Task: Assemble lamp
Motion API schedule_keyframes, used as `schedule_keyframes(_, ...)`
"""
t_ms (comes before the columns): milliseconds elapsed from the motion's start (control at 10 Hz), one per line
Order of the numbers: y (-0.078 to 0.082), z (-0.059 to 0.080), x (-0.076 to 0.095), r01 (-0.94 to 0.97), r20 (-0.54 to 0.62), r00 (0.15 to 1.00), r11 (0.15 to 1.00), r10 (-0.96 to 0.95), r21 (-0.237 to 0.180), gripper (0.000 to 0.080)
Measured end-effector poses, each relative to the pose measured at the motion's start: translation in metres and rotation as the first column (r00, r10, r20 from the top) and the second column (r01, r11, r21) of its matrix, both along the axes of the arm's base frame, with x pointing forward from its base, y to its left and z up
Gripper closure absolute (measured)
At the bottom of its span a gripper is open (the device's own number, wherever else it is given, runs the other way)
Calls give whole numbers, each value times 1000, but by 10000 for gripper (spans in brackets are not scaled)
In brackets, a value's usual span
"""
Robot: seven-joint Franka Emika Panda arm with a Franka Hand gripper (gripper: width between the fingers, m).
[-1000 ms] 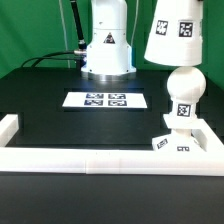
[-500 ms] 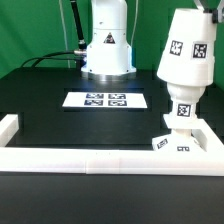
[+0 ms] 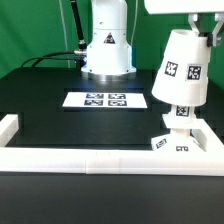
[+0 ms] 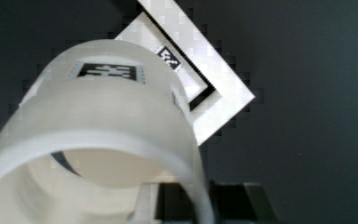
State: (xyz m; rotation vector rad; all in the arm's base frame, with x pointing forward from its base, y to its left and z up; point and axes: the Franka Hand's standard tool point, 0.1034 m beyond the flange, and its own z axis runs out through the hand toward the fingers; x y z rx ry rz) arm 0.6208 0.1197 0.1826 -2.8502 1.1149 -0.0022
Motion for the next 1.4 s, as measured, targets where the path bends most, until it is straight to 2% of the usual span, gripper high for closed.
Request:
schedule_keyframes(400,-1,-1,0,1,-1,1000,1000,-1,-1,755)
schedule_keyframes(700,-3,-17,6,-4,29,1000,1000,5,-17,755)
schedule_keyframes(900,-4,-23,13,-5,50,999,1000,6,-26,755)
schedule_keyframes(1200,-4,-32,9,-3,54,999,999,5,-32,755)
schedule_keyframes(1400,2,-32,12,-6,76,997,999,8,-32,755)
